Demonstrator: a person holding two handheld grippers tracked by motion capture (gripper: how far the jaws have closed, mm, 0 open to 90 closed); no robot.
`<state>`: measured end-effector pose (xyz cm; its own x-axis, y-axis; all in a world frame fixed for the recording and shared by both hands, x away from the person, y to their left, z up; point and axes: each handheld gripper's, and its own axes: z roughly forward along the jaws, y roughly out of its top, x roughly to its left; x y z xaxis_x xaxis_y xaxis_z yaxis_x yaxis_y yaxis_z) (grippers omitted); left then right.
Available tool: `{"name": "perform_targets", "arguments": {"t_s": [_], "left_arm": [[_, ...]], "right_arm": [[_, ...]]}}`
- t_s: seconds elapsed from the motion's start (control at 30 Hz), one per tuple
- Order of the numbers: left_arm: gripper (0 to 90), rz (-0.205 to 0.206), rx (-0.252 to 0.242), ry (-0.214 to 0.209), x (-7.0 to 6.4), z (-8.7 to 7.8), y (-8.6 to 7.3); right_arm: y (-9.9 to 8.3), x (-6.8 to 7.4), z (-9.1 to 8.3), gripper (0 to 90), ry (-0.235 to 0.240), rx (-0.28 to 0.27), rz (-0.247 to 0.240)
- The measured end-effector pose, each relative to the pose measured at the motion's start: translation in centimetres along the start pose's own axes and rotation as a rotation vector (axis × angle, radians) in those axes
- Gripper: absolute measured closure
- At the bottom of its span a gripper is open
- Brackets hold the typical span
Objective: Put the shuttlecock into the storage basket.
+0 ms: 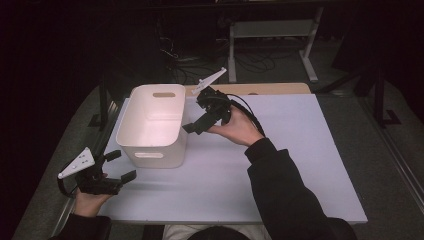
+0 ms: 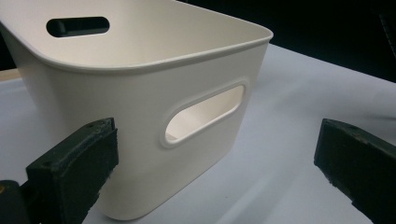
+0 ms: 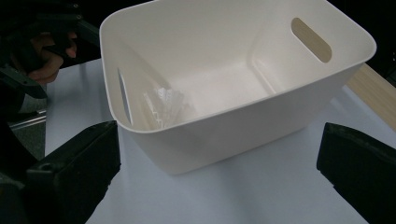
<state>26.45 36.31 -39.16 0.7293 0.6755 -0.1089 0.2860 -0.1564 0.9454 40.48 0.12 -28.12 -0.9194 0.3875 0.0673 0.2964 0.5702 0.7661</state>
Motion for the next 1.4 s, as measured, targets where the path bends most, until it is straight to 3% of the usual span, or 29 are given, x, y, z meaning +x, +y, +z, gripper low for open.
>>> {"name": "perform_targets", "arguments": {"t_s": [1.4], "left_arm": [[0.0, 0.0, 0.006, 0.001, 0.1, 0.1, 0.0]], "right_arm": [[-6.6, -2.3, -4.0, 0.0, -0.07, -0.024, 0.092]]}}
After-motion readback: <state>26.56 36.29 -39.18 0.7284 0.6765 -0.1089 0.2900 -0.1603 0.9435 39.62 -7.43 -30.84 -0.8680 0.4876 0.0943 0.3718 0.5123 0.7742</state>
